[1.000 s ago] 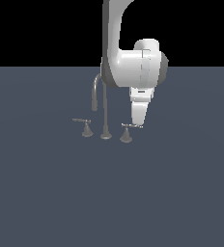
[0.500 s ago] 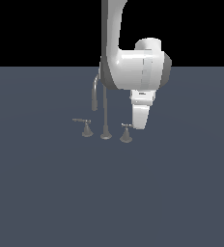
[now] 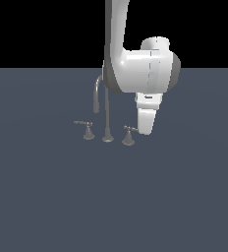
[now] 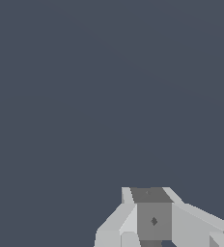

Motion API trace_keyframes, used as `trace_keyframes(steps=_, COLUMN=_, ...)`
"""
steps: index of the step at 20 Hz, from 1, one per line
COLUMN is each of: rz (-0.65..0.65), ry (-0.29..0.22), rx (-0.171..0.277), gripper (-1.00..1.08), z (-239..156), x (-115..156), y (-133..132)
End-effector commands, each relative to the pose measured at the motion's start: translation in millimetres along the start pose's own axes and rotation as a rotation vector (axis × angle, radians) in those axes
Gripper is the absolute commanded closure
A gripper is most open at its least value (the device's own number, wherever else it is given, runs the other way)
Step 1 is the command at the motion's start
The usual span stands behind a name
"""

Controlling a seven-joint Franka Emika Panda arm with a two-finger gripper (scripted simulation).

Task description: Turn on the faucet by rotating a designated handle.

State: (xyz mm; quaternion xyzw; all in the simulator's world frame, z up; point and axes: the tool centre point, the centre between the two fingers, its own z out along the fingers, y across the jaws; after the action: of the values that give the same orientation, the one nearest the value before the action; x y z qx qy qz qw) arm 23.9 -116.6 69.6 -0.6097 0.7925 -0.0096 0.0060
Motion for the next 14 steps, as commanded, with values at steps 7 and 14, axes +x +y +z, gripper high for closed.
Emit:
trace_keyframes(steps=7, rz=-0.011, ry=-0.002, rx=-0.020, gripper=1.08, z=3.3, x=-14.0, y=35.2)
trace_keyframes(steps=14, rz=0.010, ry=0.003, rx=-0.014, gripper=1.08, z=1.9, x=-13.9, y=42.3)
